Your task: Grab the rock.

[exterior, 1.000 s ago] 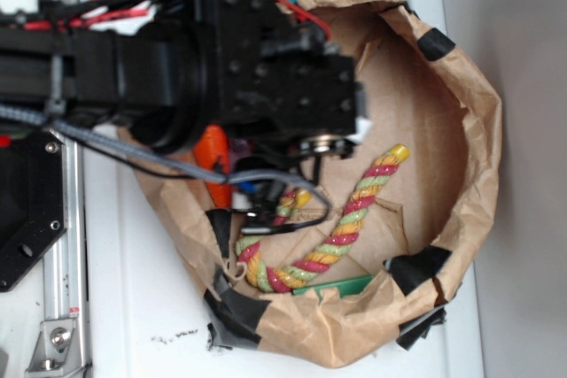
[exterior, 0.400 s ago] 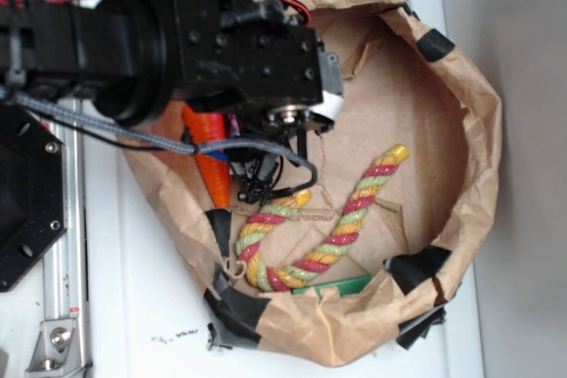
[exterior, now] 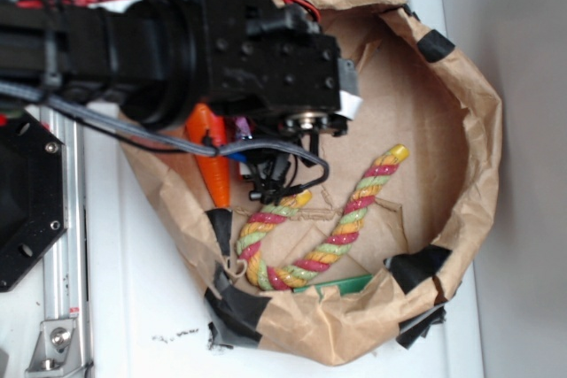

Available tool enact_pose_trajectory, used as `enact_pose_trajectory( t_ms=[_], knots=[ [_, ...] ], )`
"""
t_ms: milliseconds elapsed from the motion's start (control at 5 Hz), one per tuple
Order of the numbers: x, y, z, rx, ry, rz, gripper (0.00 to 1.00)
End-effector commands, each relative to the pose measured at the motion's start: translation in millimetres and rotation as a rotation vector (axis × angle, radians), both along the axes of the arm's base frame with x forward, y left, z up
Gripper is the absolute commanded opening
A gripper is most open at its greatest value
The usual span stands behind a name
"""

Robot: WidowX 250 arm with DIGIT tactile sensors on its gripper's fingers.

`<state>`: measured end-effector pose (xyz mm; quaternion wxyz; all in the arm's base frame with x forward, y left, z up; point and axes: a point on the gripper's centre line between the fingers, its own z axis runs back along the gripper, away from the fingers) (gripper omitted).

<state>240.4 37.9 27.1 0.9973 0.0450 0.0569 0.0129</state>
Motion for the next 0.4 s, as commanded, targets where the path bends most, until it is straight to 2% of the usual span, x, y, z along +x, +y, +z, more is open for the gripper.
enact_pose_trajectory(
  t_ms=[0,200],
  knots=[
    [7.5,3.6,-15.5,0.009,-0.007,0.025,0.00],
    [7.9,2.4,-9.1,-0.009,-0.021,0.025,1.00]
  ],
)
